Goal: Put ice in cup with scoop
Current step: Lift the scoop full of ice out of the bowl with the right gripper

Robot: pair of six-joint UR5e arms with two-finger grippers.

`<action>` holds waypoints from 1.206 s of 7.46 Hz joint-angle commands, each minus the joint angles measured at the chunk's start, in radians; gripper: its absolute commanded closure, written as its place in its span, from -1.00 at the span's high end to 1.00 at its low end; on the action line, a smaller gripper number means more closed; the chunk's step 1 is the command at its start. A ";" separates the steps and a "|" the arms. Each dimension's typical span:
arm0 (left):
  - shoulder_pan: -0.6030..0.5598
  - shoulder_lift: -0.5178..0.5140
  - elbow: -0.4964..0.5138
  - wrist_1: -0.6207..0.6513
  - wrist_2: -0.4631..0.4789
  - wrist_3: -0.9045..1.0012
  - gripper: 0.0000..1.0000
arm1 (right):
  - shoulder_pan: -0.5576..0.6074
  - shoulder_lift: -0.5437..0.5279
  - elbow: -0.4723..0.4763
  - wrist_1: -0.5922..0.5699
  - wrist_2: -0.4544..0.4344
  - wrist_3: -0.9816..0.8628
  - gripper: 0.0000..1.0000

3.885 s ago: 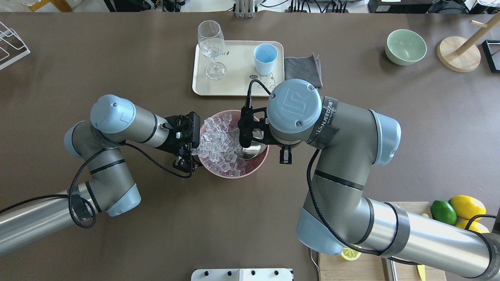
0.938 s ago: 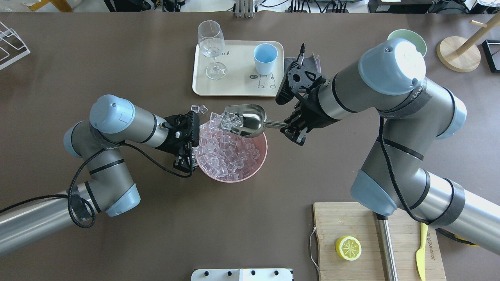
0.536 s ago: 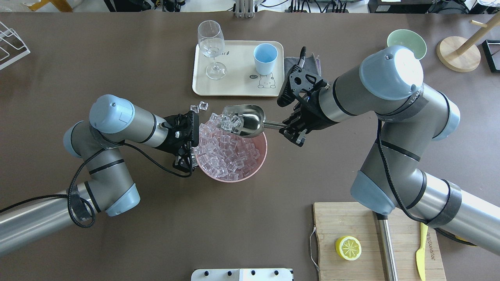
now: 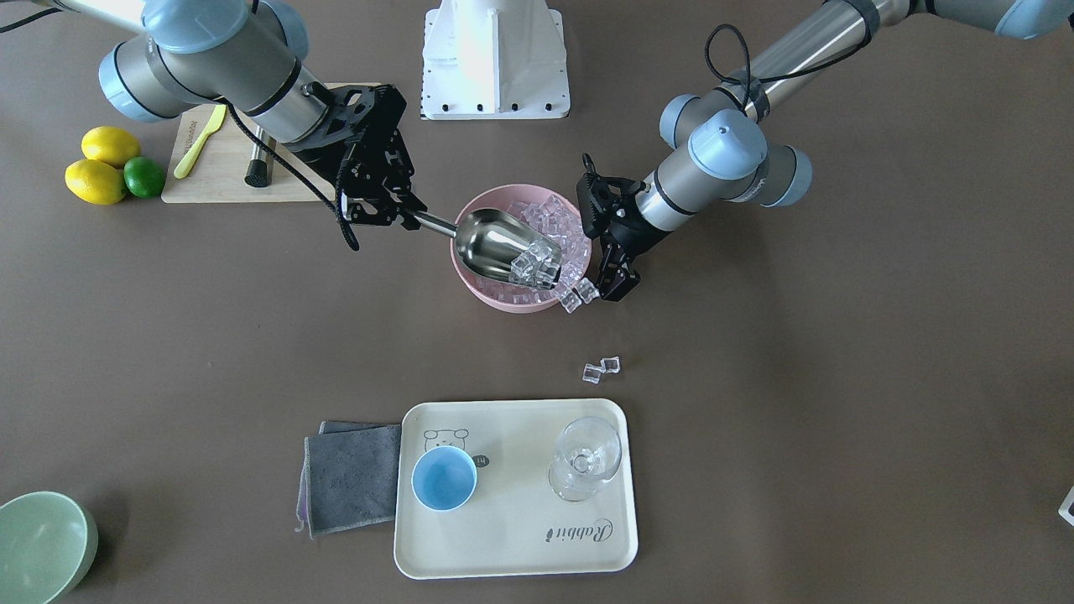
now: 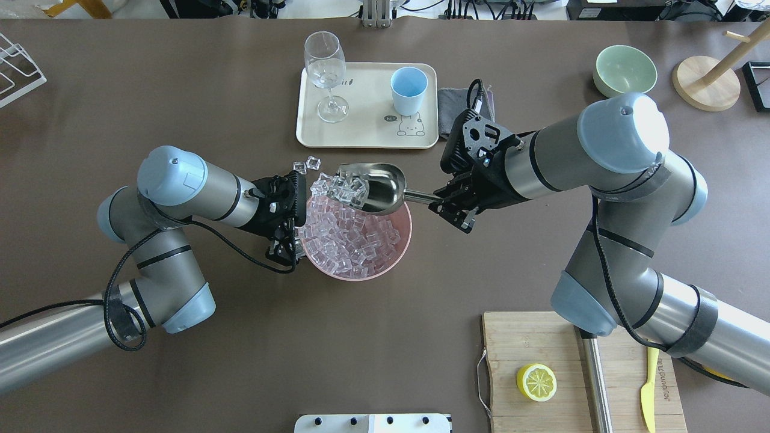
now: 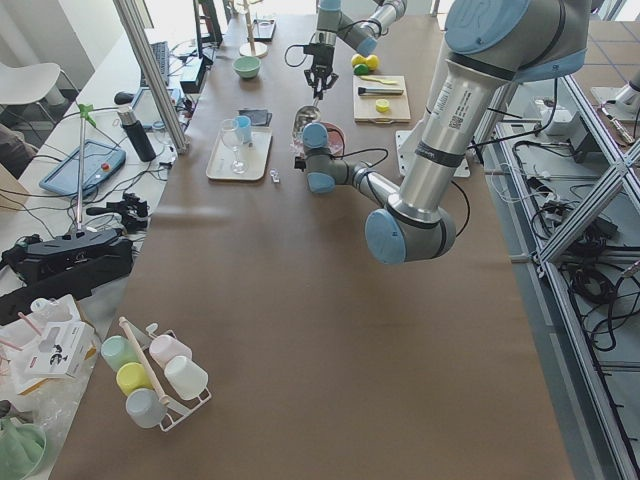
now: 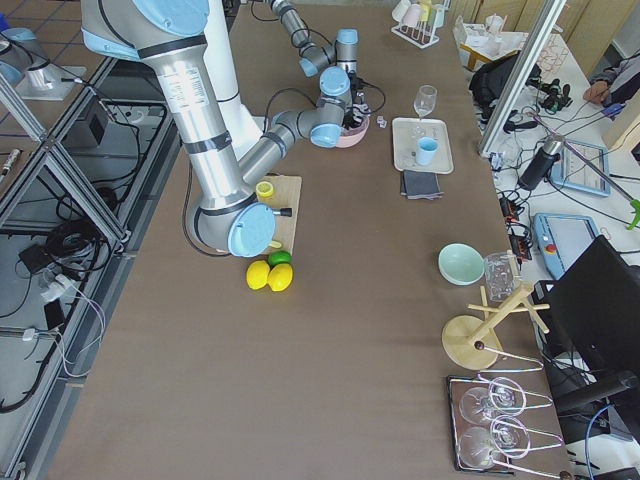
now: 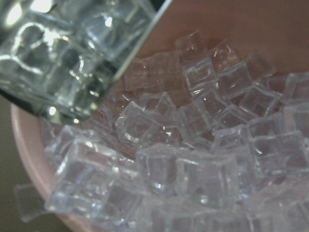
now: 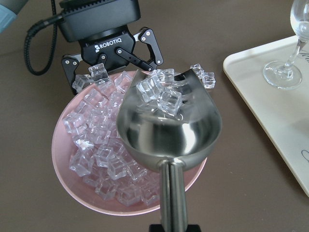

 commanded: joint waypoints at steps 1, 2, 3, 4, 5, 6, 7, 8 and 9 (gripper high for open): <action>-0.001 0.001 0.000 0.001 0.000 0.000 0.99 | -0.006 -0.048 -0.002 0.129 0.010 0.040 -1.00; -0.005 0.001 -0.002 -0.001 0.000 0.000 0.99 | -0.004 -0.064 -0.001 0.172 0.011 0.072 -1.00; -0.006 0.001 -0.002 -0.001 0.000 -0.002 0.99 | -0.003 -0.069 0.002 0.192 0.010 0.120 -1.00; -0.008 0.001 -0.002 -0.001 0.000 -0.002 0.99 | 0.025 -0.067 0.002 0.189 0.025 0.153 -1.00; -0.008 0.001 -0.002 0.001 0.000 -0.002 0.99 | 0.049 -0.064 -0.002 0.185 0.030 0.178 -1.00; -0.014 0.001 -0.003 0.001 -0.003 0.000 0.99 | 0.080 -0.056 -0.004 0.154 0.030 0.194 -1.00; -0.033 0.001 -0.003 0.004 -0.011 0.002 0.99 | 0.100 -0.055 -0.004 0.137 0.030 0.213 -1.00; -0.046 0.014 -0.012 0.007 -0.032 0.002 0.99 | 0.131 -0.053 -0.004 0.131 0.030 0.235 -1.00; -0.070 0.027 -0.034 0.017 -0.073 0.002 0.99 | 0.141 -0.046 -0.004 0.117 0.027 0.259 -1.00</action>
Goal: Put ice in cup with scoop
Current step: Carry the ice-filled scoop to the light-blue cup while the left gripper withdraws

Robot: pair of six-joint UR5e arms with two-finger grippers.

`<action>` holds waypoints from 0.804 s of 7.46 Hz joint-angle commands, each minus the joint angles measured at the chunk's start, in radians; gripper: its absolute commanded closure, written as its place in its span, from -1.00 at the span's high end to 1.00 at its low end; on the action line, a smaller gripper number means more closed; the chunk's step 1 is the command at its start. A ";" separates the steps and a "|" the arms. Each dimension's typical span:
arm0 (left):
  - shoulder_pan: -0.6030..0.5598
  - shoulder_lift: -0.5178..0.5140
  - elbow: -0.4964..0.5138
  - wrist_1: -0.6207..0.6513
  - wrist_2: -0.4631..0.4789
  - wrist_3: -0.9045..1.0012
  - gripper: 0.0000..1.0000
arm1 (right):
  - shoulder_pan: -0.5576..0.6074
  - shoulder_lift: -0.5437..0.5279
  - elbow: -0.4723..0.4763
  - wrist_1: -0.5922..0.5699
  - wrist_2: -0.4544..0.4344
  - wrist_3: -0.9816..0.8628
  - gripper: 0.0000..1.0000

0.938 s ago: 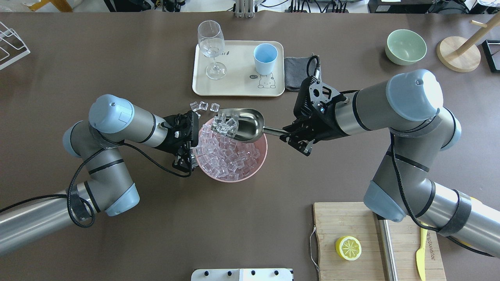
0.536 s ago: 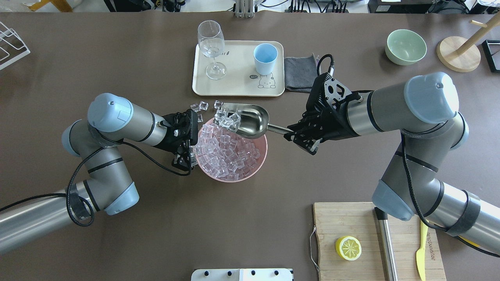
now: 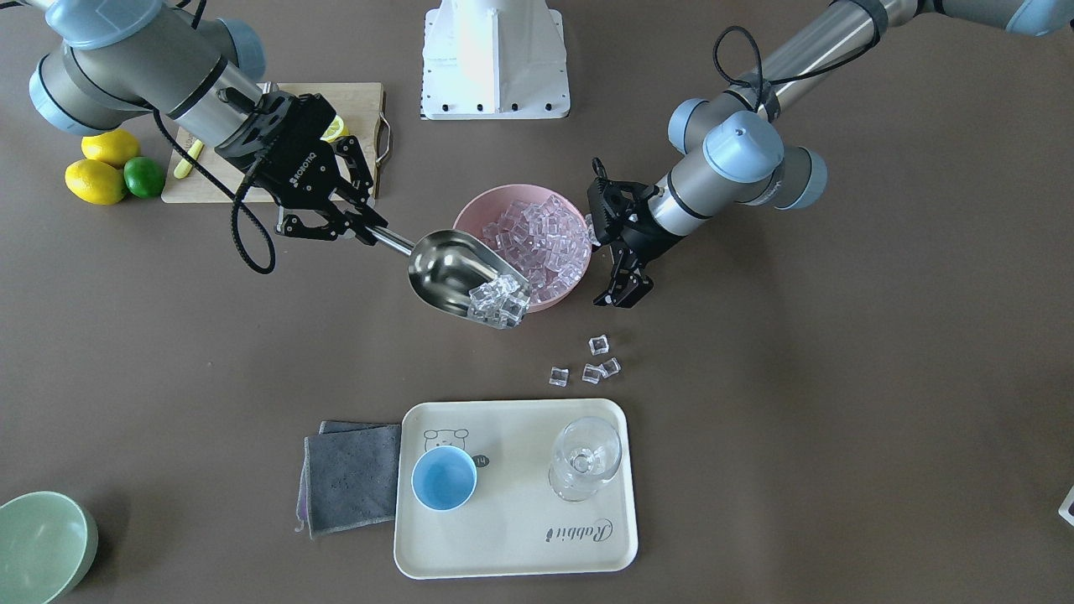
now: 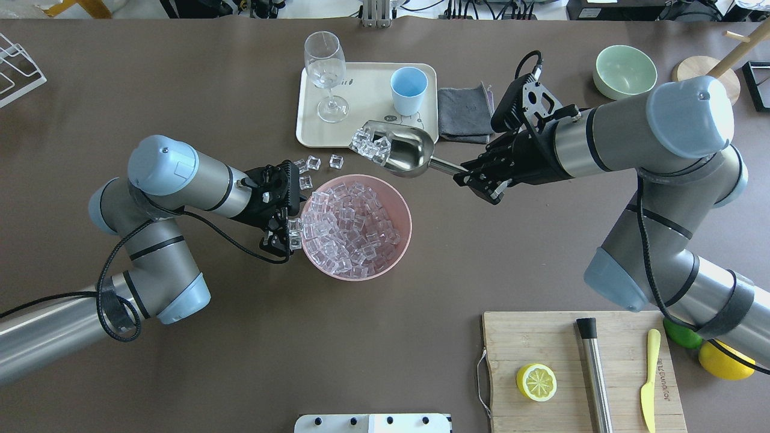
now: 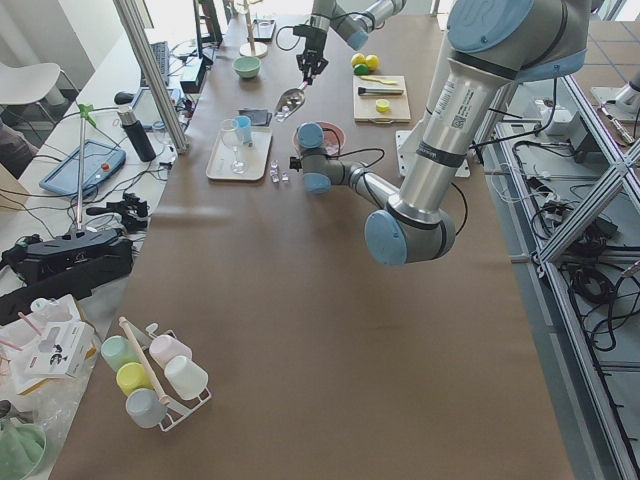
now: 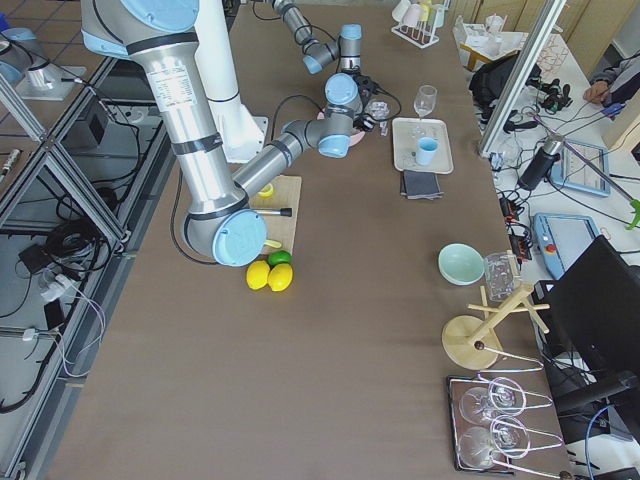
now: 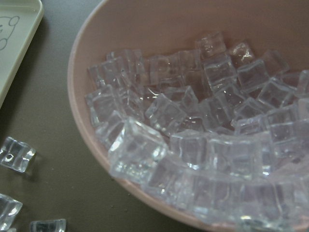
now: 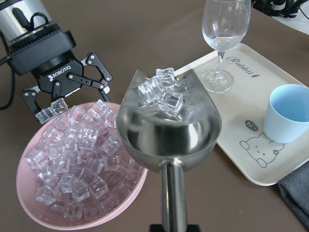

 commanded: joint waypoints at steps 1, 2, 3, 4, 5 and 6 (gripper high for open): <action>-0.057 0.024 -0.048 0.058 -0.100 0.002 0.99 | 0.044 0.018 -0.003 -0.042 -0.013 0.053 -1.00; -0.074 0.025 -0.098 0.140 -0.124 0.008 0.99 | 0.071 0.036 -0.035 -0.045 -0.018 0.058 -1.00; -0.088 0.027 -0.165 0.251 -0.136 0.011 0.99 | 0.093 0.047 -0.066 -0.045 -0.020 0.067 -1.00; -0.095 0.047 -0.234 0.346 -0.136 0.013 0.99 | 0.110 0.058 -0.089 -0.047 -0.030 0.073 -1.00; -0.129 0.101 -0.296 0.397 -0.139 0.013 0.99 | 0.125 0.081 -0.130 -0.047 -0.032 0.088 -1.00; -0.169 0.166 -0.341 0.432 -0.155 0.013 0.99 | 0.139 0.099 -0.178 -0.047 -0.033 0.090 -1.00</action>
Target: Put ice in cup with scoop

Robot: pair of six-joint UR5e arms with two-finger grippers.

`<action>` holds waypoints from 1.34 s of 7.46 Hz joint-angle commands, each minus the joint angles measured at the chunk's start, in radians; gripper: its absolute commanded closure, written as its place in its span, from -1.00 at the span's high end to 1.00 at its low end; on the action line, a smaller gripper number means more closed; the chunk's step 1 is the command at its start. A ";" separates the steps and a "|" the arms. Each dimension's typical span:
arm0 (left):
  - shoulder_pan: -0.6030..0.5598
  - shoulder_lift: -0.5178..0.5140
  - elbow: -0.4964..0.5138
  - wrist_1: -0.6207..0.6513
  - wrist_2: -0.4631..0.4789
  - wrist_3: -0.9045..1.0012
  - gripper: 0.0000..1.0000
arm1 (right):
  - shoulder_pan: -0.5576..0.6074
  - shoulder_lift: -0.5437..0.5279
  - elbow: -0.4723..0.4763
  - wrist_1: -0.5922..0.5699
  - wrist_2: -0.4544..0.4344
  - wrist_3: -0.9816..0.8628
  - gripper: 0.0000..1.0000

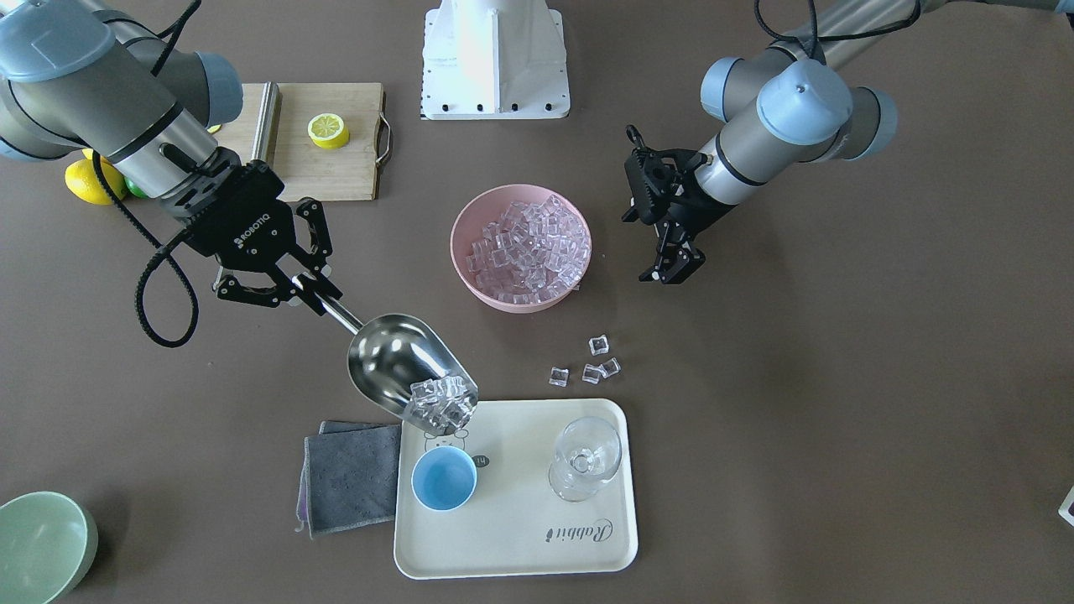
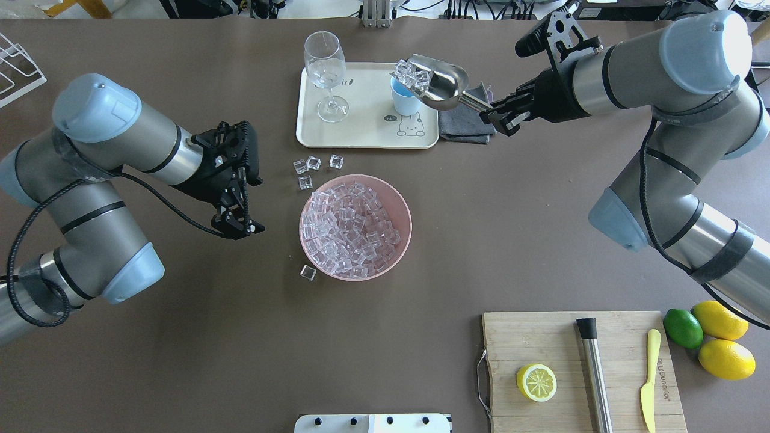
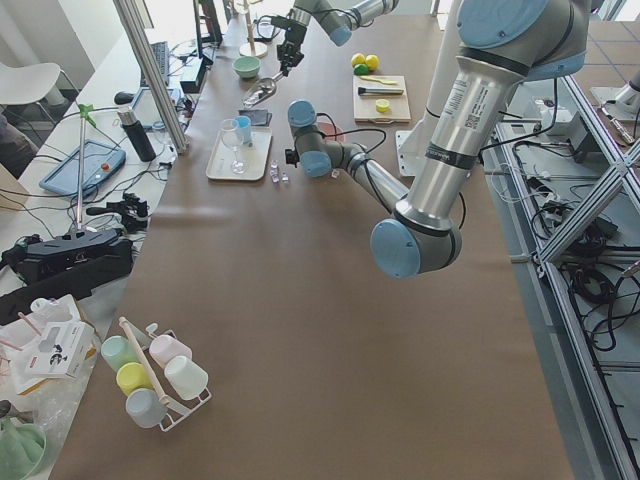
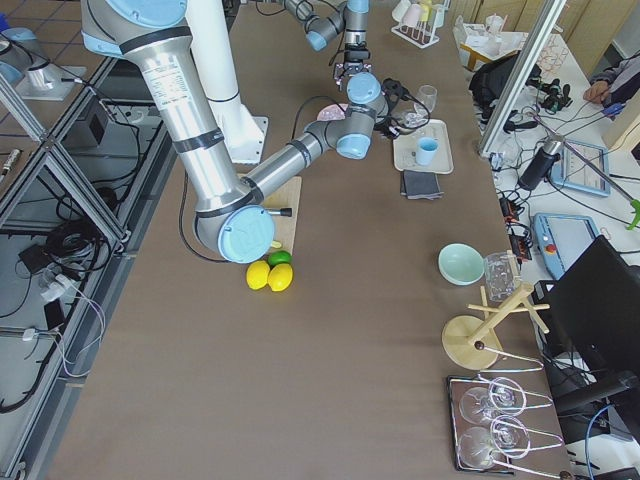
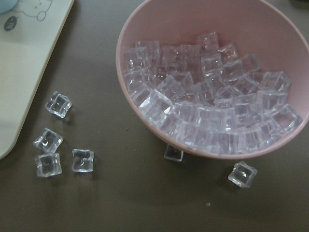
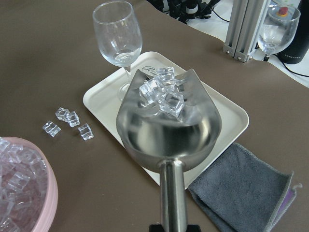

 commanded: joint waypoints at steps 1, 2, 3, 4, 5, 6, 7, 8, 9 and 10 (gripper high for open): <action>-0.105 0.103 -0.094 0.149 -0.097 0.001 0.99 | 0.035 0.067 -0.129 0.001 -0.012 0.008 -1.00; -0.154 0.103 -0.114 0.265 -0.131 0.001 0.99 | 0.046 0.098 -0.172 -0.001 -0.020 0.005 -1.00; -0.171 0.105 -0.152 0.380 -0.130 0.002 0.99 | 0.046 0.121 -0.208 -0.004 -0.020 0.005 -1.00; -0.192 0.103 -0.157 0.502 -0.125 0.001 0.99 | 0.046 0.132 -0.231 -0.010 -0.015 -0.006 -1.00; -0.218 0.106 -0.155 0.549 -0.122 -0.001 0.99 | 0.045 0.140 -0.221 -0.077 0.007 -0.032 -1.00; -0.231 0.114 -0.154 0.551 -0.115 -0.005 0.99 | 0.043 0.126 -0.195 -0.111 0.034 -0.049 -1.00; -0.257 0.152 -0.157 0.547 -0.116 -0.013 0.99 | 0.043 0.124 -0.190 -0.120 0.075 -0.052 -1.00; -0.293 0.157 -0.166 0.553 -0.124 -0.018 0.99 | 0.043 0.127 -0.182 -0.146 0.098 -0.053 -1.00; -0.342 0.189 -0.193 0.588 -0.125 -0.027 0.99 | 0.043 0.133 -0.164 -0.198 0.098 -0.078 -1.00; -0.407 0.183 -0.198 0.758 -0.122 -0.028 1.00 | 0.043 0.135 -0.136 -0.271 0.110 -0.122 -1.00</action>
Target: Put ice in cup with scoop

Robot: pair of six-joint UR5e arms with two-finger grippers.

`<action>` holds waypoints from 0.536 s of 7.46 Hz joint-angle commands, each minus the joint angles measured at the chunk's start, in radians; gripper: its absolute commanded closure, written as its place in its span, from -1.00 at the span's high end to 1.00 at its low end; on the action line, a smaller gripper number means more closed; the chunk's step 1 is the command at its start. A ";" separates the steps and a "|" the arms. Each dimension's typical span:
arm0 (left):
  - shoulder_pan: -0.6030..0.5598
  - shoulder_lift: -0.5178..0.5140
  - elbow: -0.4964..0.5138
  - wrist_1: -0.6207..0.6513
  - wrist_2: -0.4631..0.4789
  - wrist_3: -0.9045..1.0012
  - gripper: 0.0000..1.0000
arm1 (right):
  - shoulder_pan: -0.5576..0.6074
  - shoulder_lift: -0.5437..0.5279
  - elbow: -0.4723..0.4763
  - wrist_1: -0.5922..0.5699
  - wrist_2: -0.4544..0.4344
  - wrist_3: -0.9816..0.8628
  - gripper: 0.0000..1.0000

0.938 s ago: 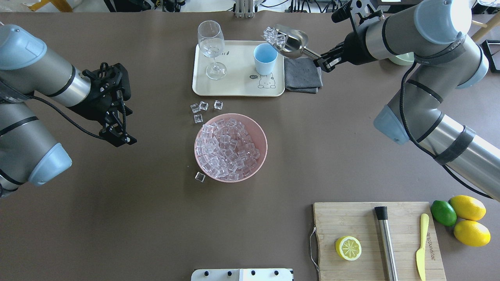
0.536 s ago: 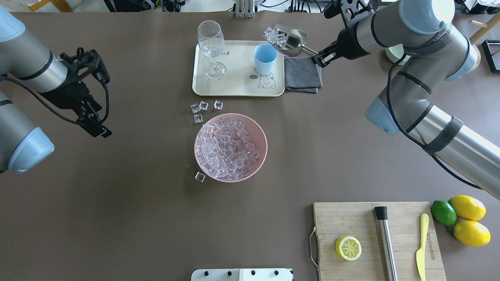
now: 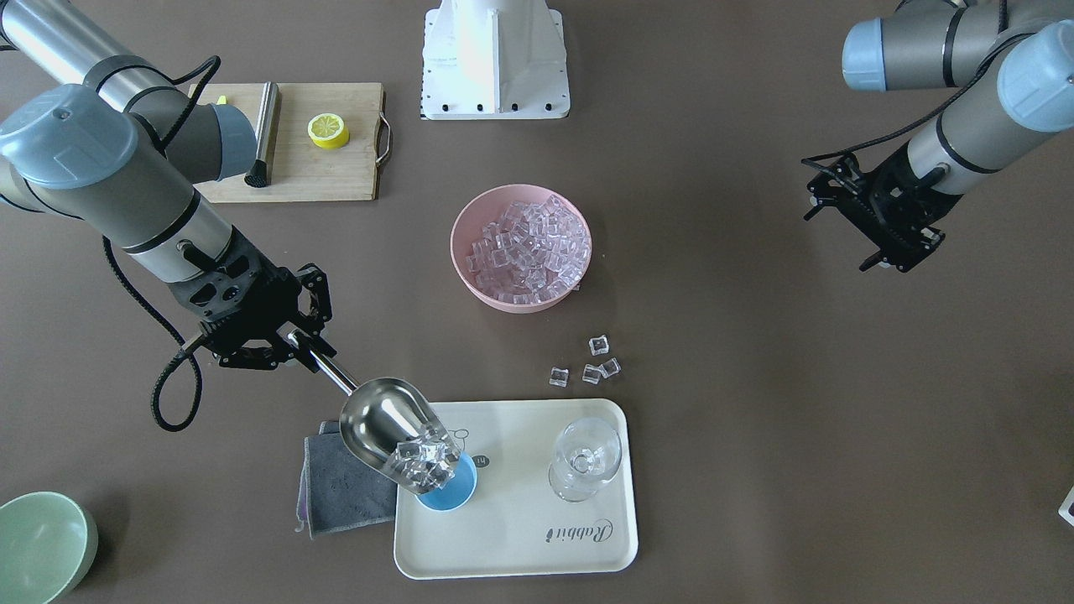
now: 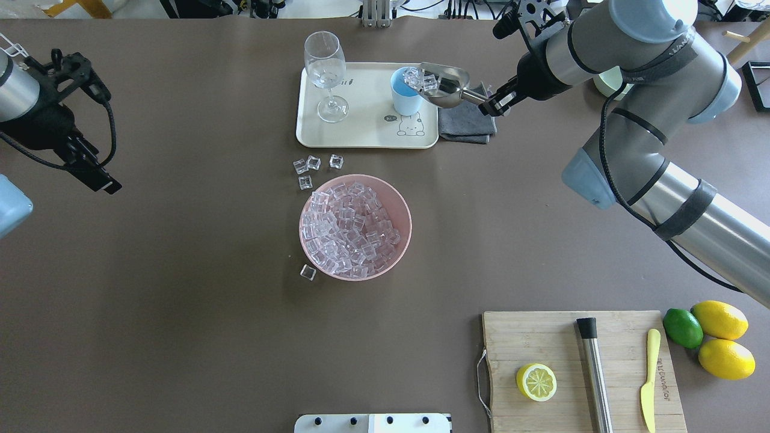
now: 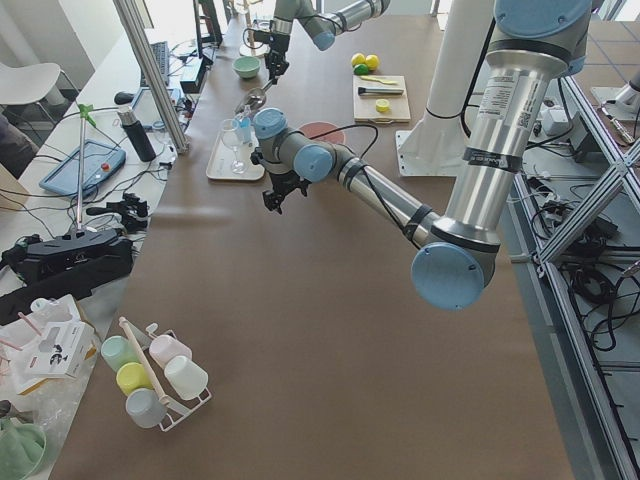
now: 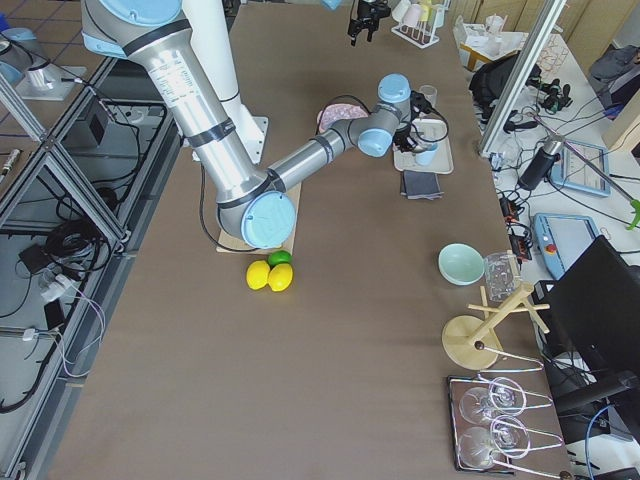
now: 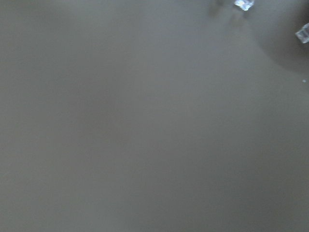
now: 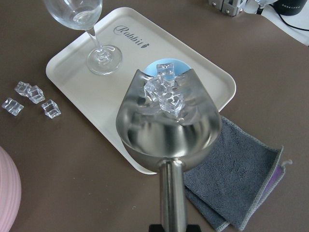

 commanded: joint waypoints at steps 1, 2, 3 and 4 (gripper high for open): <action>-0.205 0.019 -0.029 0.319 0.004 0.003 1.00 | 0.001 0.008 0.056 -0.167 0.043 -0.079 -1.00; -0.323 0.062 -0.008 0.325 0.008 0.006 0.99 | 0.005 0.009 0.067 -0.204 0.043 -0.098 -1.00; -0.432 0.093 -0.017 0.325 0.008 0.006 0.99 | 0.012 0.023 0.070 -0.233 0.043 -0.102 -1.00; -0.467 0.122 -0.008 0.329 0.008 0.003 0.99 | 0.024 0.032 0.070 -0.252 0.049 -0.111 -1.00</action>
